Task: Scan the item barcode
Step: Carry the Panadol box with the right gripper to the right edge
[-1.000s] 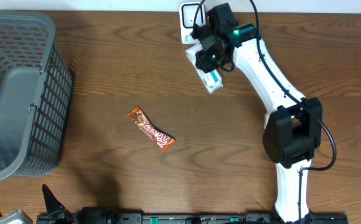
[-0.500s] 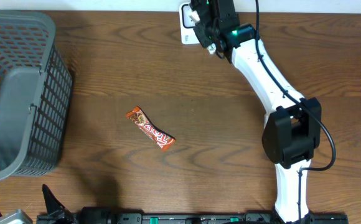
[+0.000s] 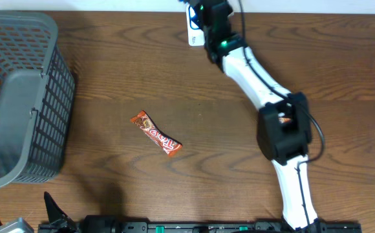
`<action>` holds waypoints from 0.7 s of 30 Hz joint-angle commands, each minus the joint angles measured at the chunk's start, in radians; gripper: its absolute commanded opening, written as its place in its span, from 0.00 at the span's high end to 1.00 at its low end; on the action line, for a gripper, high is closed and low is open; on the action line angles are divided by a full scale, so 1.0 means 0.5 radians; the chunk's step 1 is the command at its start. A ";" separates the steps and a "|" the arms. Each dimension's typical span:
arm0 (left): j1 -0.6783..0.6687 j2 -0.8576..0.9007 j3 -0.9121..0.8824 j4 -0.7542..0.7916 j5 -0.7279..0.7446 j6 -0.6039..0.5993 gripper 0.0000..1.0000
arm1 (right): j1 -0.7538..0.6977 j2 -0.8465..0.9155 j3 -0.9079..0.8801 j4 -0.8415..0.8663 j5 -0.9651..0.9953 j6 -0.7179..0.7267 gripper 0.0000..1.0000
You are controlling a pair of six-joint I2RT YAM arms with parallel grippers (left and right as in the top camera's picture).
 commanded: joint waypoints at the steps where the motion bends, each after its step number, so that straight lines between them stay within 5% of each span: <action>1: -0.006 -0.020 -0.002 0.001 -0.018 0.032 0.07 | 0.033 0.162 0.011 0.199 0.163 -0.211 0.99; 21: -0.006 -0.020 -0.002 0.001 -0.018 0.032 0.07 | 0.136 0.297 0.021 0.454 0.090 -0.399 0.99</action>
